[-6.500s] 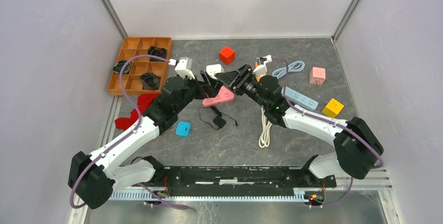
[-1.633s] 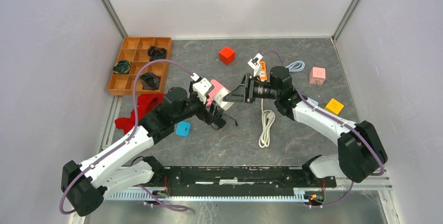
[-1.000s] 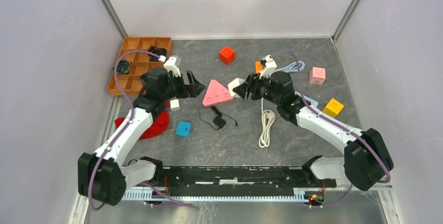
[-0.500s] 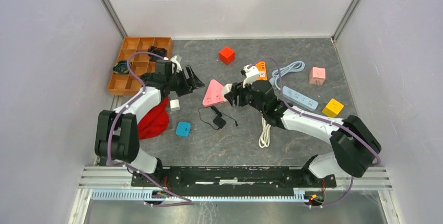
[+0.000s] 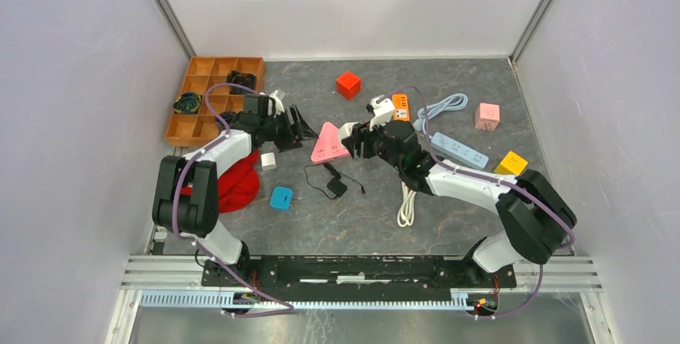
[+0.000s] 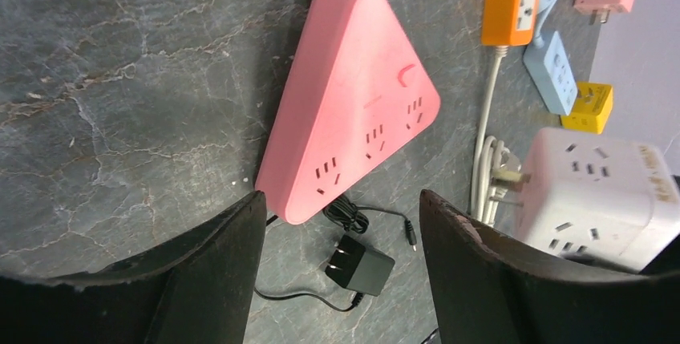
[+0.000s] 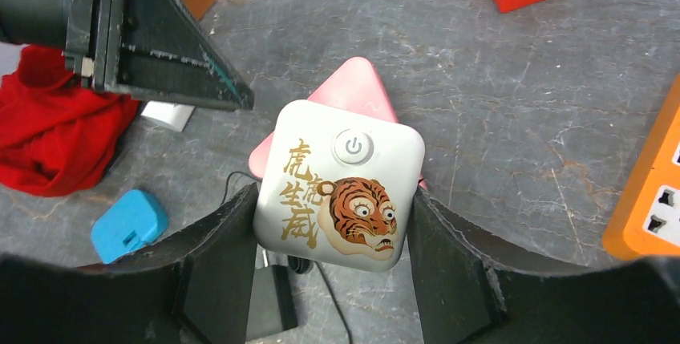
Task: Insert the plug
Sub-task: Insert the plug into the socket.
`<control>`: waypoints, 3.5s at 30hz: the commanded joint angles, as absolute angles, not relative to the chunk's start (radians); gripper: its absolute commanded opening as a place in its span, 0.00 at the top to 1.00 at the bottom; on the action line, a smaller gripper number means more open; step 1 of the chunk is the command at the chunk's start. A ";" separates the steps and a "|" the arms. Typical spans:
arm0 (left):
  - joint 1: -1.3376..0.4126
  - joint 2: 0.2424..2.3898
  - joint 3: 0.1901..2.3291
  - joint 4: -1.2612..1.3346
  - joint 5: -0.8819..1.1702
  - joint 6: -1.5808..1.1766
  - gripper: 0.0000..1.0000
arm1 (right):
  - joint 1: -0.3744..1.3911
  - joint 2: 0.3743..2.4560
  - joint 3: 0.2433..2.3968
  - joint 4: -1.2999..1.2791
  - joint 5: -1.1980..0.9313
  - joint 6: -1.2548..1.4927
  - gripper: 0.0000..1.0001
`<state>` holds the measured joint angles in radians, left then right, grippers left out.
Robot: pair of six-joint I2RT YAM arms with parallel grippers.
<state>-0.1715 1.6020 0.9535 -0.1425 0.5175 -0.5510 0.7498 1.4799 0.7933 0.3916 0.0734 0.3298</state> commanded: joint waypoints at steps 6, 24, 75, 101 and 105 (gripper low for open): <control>-0.172 1.684 0.964 -0.112 0.577 -0.597 0.28 | 0.748 1.591 0.830 0.531 0.213 0.259 0.70; -0.172 1.721 0.977 -0.155 0.565 -0.592 0.29 | 0.753 1.677 0.850 0.522 0.209 0.307 0.70; -0.173 1.753 0.985 -0.197 0.567 -0.588 0.35 | 0.770 1.749 1.167 0.052 0.243 0.238 0.73; -0.173 1.766 0.994 -0.222 0.586 -0.581 0.35 | 0.775 1.707 1.100 0.002 0.263 0.281 0.72; -0.173 1.771 0.997 -0.228 0.583 -0.575 0.35 | 0.781 1.706 1.095 0.003 0.259 0.279 0.72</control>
